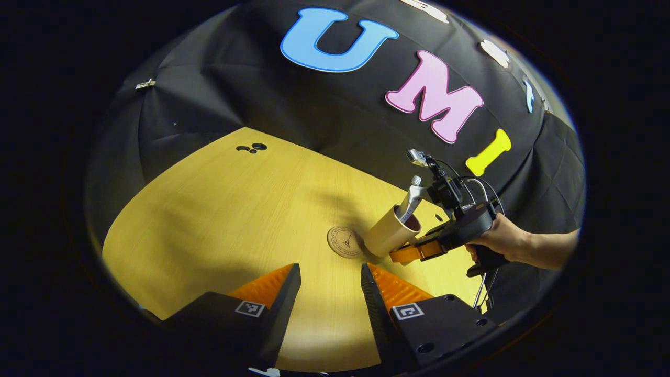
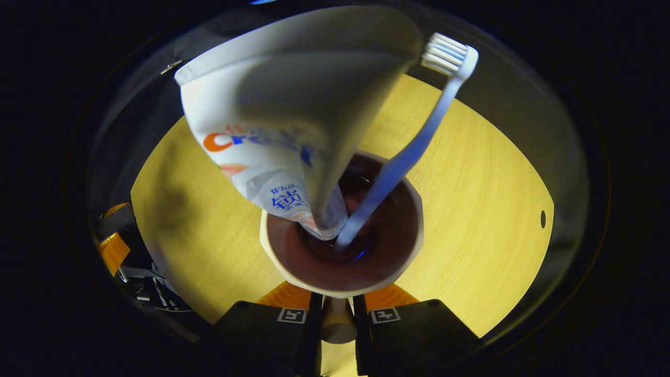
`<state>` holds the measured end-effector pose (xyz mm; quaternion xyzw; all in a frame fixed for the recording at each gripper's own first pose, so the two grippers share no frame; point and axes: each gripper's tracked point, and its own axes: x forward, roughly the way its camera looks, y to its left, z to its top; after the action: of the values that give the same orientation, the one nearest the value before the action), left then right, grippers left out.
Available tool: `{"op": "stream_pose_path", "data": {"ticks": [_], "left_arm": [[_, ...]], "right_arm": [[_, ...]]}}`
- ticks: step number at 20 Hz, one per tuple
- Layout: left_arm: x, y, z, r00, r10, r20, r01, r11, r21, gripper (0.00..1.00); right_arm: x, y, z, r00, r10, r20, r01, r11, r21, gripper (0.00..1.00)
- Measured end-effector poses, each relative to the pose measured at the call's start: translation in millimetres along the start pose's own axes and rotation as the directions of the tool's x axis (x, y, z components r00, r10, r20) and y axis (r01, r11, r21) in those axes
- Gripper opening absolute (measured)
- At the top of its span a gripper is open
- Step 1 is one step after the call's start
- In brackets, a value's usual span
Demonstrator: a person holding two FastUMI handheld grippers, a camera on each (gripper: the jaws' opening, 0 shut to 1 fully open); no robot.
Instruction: Put the toothbrush and toothpaste on the desktop into the cup, then pick up the cup and place it on the coaster on the desktop.
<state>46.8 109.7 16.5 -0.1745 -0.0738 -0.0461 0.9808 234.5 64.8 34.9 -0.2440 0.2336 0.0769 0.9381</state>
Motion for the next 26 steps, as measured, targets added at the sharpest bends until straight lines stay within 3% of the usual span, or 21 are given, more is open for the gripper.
{"op": "stream_pose_path", "data": {"ticks": [2, 3, 4, 6, 9, 10, 13, 26], "left_arm": [[-3, 8, 3, 1.0, 0.007, 0.005, -0.007, 1.0, -0.007, 0.74], [-4, 12, 4, 1.0, 0.008, 0.006, -0.008, 1.0, -0.011, 0.73], [-5, 17, 6, 1.0, 0.01, 0.009, -0.01, 1.0, -0.014, 0.73], [-7, 21, 9, 1.0, 0.011, 0.013, -0.01, 1.0, -0.018, 0.73], [-9, 30, 12, 1.0, 0.01, 0.013, -0.01, 1.0, -0.017, 0.74], [-9, 33, 11, 1.0, 0.013, 0.012, -0.012, 1.0, -0.017, 0.73], [-10, 40, 12, 1.0, 0.014, 0.008, -0.014, 1.0, -0.021, 0.73], [-13, 53, 8, 1.0, 0.014, -0.005, -0.015, 0.999, -0.034, 0.73]], "right_arm": [[3, 10, 7, 1.0, 0.008, -0.004, -0.008, 1.0, -0.011, 0.24], [5, 14, 12, 1.0, 0.009, -0.003, -0.01, 1.0, -0.017, 0.29], [4, 18, 16, 1.0, 0.012, -0.001, -0.012, 1.0, -0.021, 0.24], [7, 26, 24, 1.0, 0.017, -0.002, -0.017, 1.0, -0.025, 0.24], [13, 33, 31, 1.0, 0.017, -0.012, -0.018, 0.999, -0.033, 0.34], [15, 36, 33, 1.0, 0.019, -0.014, -0.02, 0.999, -0.033, 0.29], [20, 44, 38, 1.0, 0.02, -0.02, -0.021, 0.999, -0.035, 0.29], [21, 44, 35, 0.999, -0.001, -0.051, -0.001, 0.999, -0.044, 0.3]]}}
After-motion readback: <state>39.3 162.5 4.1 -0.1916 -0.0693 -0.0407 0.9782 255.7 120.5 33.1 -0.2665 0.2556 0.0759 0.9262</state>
